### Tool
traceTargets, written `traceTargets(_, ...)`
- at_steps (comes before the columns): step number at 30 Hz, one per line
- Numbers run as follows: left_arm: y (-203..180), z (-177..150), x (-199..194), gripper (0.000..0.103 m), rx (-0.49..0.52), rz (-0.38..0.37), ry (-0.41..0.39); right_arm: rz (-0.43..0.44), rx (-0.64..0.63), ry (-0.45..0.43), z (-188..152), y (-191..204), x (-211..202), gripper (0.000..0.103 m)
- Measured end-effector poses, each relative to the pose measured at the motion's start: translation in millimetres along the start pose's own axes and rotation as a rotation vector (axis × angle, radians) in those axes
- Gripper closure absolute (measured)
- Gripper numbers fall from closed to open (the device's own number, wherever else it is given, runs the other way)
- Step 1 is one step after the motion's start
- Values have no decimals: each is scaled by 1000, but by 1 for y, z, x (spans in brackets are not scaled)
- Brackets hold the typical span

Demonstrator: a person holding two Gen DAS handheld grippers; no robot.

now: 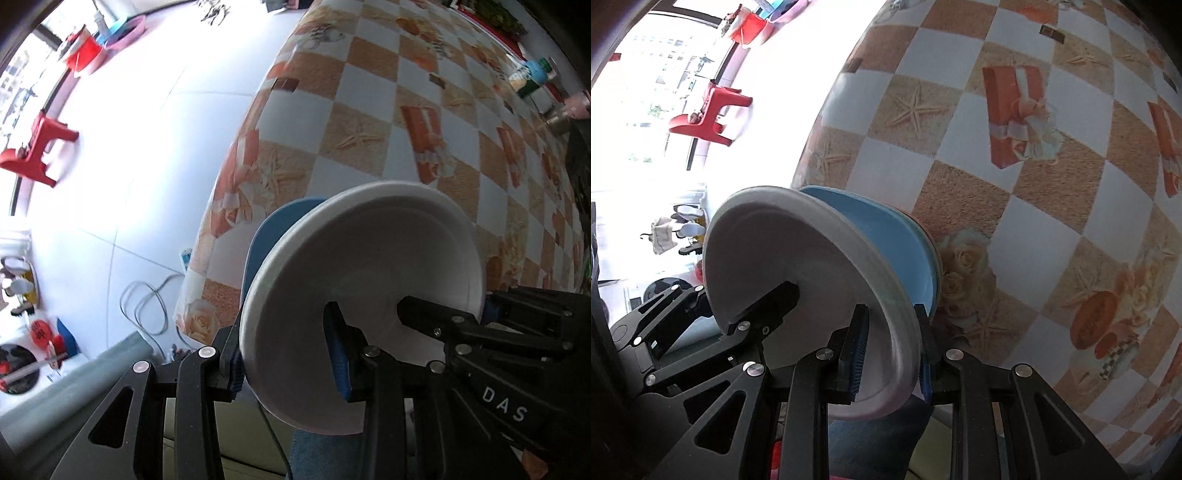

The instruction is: Organize plates and bowls

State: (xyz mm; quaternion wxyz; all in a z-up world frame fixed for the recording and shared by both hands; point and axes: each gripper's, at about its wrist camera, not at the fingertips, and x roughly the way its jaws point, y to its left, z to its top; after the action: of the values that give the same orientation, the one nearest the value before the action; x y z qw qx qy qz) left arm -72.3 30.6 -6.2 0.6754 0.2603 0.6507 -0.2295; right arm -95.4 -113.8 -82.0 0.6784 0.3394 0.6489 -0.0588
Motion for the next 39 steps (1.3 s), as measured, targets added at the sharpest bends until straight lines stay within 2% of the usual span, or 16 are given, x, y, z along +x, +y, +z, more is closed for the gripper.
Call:
traceTargets(11,19,-7,26,62,-34,-45,6,-64,-13,15,9,10,24,77)
traceTargets(19,23,-19,22,58,-36,-57,-10,-46,-13,7,7,6,16,77)
traceTargets(22,25,-18,13,54,-22,-53,-31,-38,-17,-9,4,3,8,76)
traceTargets(24,25,-21,6,46,-21,-38,-53,-23,-15,-29,2,1,0,74)
traceTargets(25,26,-21,2,44,-27,-20,-63,-24,-12,-35,2,1,-3,65)
traceTargets(26,28,-21,-1,41,-37,-8,-69,-20,-8,-42,2,-1,-7,49)
traceTargets(27,30,-20,-2,34,-45,-11,-68,-22,-1,-53,2,-4,-13,40)
traceTargets(28,34,-20,-5,31,-57,-20,-67,-13,7,-68,1,-7,-19,26)
traceTargets(29,36,-20,-7,26,-64,-22,-72,5,14,-79,1,-9,-26,21)
traceTargets(31,38,-19,-13,23,-67,-13,-90,17,18,-96,2,-11,-35,21)
traceTargets(34,35,-18,-15,14,-52,-12,-76,-12,-1,-122,2,-9,-46,19)
traceTargets(35,34,-18,-15,6,-52,-16,-66,-19,-9,-129,2,-9,-49,5)
traceTargets(36,36,-16,-13,0,-51,-20,-60,-31,-21,-139,1,-6,-52,0)
traceTargets(39,26,-13,-10,0,-34,-48,-45,-68,-56,-168,-2,-3,-58,0)
